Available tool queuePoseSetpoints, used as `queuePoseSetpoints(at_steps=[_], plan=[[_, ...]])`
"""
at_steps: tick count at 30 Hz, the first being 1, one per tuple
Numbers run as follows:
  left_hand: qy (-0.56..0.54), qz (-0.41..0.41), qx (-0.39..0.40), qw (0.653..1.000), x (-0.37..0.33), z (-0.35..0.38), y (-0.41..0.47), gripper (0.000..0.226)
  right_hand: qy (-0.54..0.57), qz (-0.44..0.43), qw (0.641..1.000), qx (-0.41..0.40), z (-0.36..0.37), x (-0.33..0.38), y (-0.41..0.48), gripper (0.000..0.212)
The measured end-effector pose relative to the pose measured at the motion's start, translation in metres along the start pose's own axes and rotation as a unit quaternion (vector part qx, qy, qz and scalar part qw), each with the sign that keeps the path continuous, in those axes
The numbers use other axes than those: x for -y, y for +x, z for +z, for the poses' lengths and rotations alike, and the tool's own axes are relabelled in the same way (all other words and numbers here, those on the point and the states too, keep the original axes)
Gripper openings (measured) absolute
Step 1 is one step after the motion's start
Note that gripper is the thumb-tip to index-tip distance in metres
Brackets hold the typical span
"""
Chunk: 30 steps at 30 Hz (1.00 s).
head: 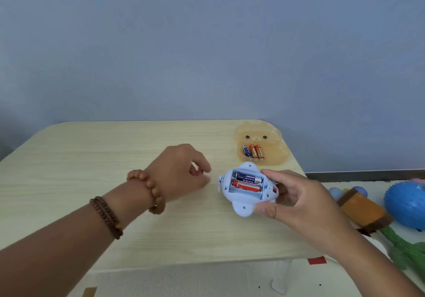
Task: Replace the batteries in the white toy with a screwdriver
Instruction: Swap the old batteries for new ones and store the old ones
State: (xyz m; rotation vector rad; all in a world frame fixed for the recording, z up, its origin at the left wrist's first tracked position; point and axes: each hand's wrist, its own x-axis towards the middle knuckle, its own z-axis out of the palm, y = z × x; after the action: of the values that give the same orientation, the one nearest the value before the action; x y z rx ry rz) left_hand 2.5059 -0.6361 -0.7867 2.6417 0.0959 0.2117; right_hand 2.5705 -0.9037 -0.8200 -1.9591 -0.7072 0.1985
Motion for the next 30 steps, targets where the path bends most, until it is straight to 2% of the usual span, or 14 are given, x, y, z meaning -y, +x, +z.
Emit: queuePoseSetpoints(at_steps=[1,3,7,10,13,18,23,30], plan=[[-0.02,-0.01,-0.014,1.0,0.0,-0.005,0.0,0.003,0.0,0.002,1.0,0.001,0.002,0.0,0.0,0.066],[-0.056,-0.017,-0.029,0.998,-0.005,-0.013,0.0,0.013,0.002,0.005,1.0,0.008,0.007,0.001,0.001,0.068],[-0.099,0.017,-0.042,0.994,-0.024,-0.02,-0.003,0.02,0.004,0.003,1.0,0.012,0.015,0.0,0.002,0.069],[-0.045,0.083,-0.033,0.995,-0.041,-0.014,-0.007,0.032,0.006,-0.003,1.0,0.008,0.016,-0.001,0.002,0.07],[-0.044,0.107,-0.022,0.993,-0.053,-0.005,-0.01,0.04,0.011,-0.006,1.0,0.006,0.017,-0.002,0.001,0.068],[-0.081,0.127,-0.024,0.988,-0.052,0.008,-0.008,0.02,0.003,-0.021,1.0,0.002,0.02,-0.003,-0.001,0.062],[-0.076,0.178,-0.069,0.979,-0.051,0.017,-0.01,0.017,-0.001,-0.022,1.0,0.002,0.021,-0.003,0.0,0.062],[-0.092,0.18,-0.069,0.977,-0.048,0.023,-0.007,0.011,0.013,-0.025,1.0,0.0,0.021,-0.005,-0.001,0.065]])
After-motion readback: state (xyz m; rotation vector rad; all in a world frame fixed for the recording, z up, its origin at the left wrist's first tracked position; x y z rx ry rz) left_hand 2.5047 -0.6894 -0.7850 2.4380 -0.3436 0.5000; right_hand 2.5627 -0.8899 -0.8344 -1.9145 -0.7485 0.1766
